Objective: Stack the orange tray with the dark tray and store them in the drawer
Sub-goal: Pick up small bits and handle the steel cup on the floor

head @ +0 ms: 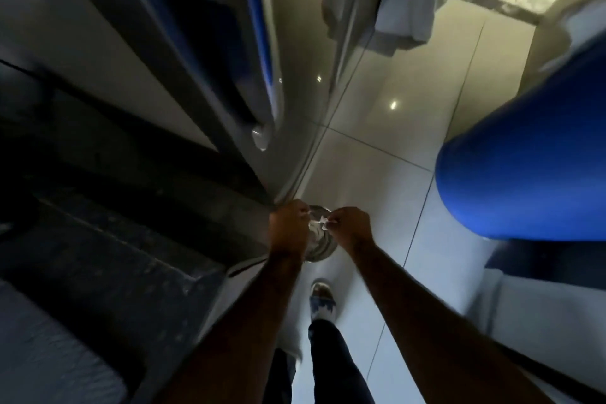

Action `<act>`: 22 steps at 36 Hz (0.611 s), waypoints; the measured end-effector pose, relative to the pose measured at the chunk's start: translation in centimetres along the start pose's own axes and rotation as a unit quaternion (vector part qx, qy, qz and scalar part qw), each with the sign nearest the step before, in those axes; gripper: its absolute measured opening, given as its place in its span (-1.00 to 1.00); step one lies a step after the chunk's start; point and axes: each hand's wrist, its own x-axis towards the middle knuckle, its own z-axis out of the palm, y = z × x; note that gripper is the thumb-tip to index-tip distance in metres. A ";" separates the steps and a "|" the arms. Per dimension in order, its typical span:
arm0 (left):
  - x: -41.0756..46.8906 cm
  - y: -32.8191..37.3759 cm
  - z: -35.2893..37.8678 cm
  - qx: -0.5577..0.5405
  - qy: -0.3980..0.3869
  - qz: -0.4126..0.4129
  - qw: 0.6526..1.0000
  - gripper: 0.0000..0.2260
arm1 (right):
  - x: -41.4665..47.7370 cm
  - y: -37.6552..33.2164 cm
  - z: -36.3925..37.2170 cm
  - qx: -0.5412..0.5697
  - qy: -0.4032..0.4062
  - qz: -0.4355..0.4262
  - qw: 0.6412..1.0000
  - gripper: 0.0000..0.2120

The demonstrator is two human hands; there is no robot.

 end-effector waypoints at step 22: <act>12.8 -20.7 22.4 0.179 -0.119 -0.038 0.976 -0.73 | 13.6 16.4 21.7 0.092 -0.040 0.072 0.992 -0.64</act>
